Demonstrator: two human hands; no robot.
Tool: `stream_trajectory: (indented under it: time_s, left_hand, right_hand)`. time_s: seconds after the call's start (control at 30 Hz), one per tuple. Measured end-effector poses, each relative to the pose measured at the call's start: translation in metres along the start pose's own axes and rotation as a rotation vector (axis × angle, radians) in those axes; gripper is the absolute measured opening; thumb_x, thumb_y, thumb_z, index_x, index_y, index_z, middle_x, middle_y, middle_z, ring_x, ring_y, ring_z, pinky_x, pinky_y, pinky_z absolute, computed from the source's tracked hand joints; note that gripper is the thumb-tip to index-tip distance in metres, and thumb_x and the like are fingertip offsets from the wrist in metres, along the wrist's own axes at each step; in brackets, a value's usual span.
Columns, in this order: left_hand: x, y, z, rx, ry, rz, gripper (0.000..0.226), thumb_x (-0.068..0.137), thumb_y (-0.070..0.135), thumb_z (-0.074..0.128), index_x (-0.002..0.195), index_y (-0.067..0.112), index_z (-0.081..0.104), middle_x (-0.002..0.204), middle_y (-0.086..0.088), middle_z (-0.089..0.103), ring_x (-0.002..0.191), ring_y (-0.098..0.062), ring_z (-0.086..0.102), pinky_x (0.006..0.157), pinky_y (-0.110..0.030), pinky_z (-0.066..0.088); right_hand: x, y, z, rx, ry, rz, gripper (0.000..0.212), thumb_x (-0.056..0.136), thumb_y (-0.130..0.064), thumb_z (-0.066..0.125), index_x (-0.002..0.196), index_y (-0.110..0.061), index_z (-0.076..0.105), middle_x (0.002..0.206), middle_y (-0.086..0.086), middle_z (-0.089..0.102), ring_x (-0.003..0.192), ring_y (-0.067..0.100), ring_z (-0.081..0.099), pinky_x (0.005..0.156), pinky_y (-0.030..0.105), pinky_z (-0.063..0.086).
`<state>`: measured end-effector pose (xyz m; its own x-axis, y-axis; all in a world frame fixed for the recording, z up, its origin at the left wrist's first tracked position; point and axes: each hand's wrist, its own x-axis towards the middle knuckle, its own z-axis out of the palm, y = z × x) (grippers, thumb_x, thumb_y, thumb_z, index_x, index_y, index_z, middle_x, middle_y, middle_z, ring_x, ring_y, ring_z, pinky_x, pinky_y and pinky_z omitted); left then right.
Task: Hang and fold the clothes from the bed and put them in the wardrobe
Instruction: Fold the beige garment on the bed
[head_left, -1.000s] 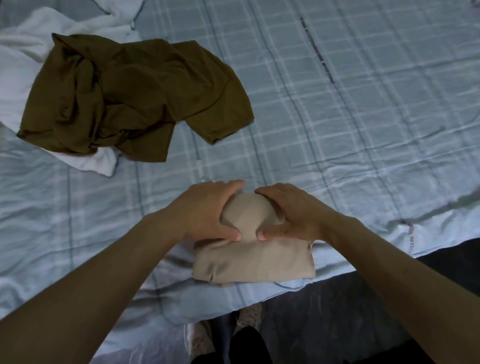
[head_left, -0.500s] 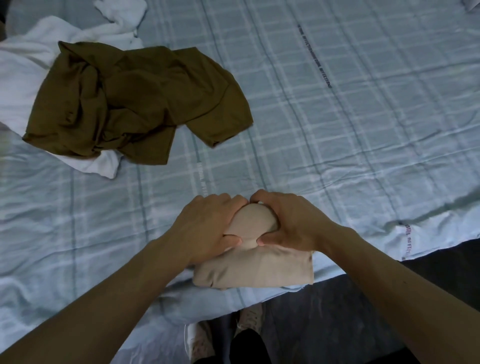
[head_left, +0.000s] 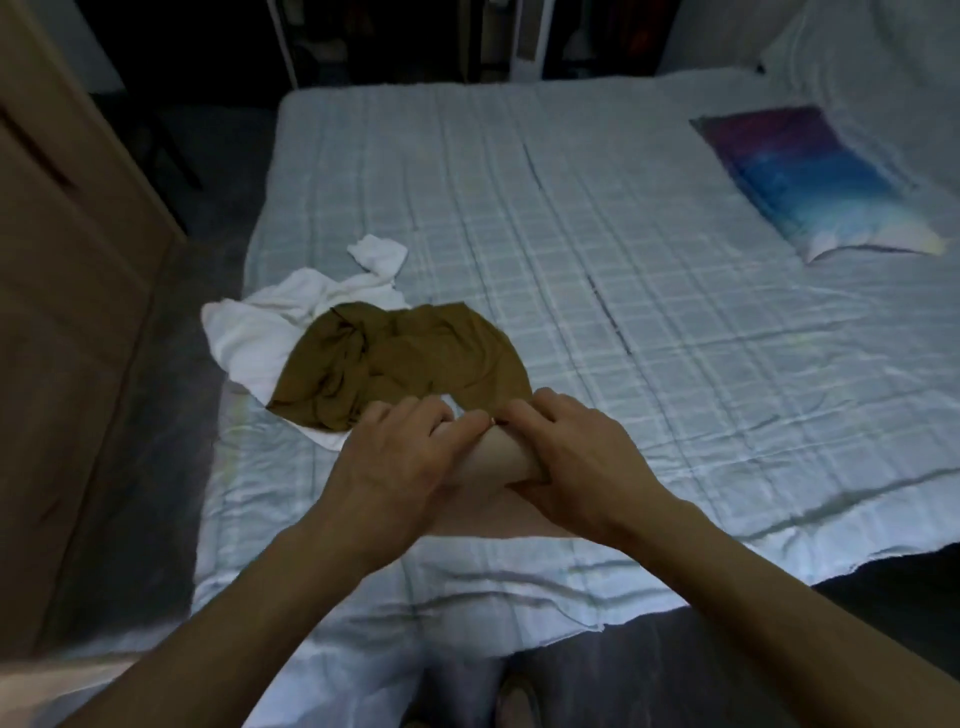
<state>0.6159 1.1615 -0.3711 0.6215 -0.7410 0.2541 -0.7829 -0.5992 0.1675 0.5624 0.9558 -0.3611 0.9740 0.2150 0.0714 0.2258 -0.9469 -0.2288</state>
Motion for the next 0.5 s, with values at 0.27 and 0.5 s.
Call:
stream_trajectory:
  time_s: [0.27,0.5]
  left_hand:
    - [-0.032,0.014,-0.165,0.275,0.208,-0.186,0.054,0.077,0.013,0.063,0.126,0.029,0.044,0.103,-0.005,0.059,0.084,-0.027,0.055,0.073,-0.040,0.036]
    - [-0.100,0.039,-0.253,0.550,0.241,-0.521,0.063,0.070,0.016,0.073,0.126,0.028,0.045,0.109,-0.008,0.058,0.091,-0.030,0.057,0.079,-0.042,0.036]
  right_hand:
    - [0.042,-0.083,-0.122,0.014,0.211,-0.289,0.054,0.077,-0.042,0.070,0.123,-0.033,0.044,0.105,-0.002,0.051,0.088,0.021,0.055,0.060,0.031,0.044]
    - [0.077,-0.172,-0.176,0.036,0.229,-0.666,0.068,0.066,-0.036,0.079,0.123,-0.030,0.045,0.108,0.001,0.051,0.087,0.019,0.052,0.065,0.034,0.049]
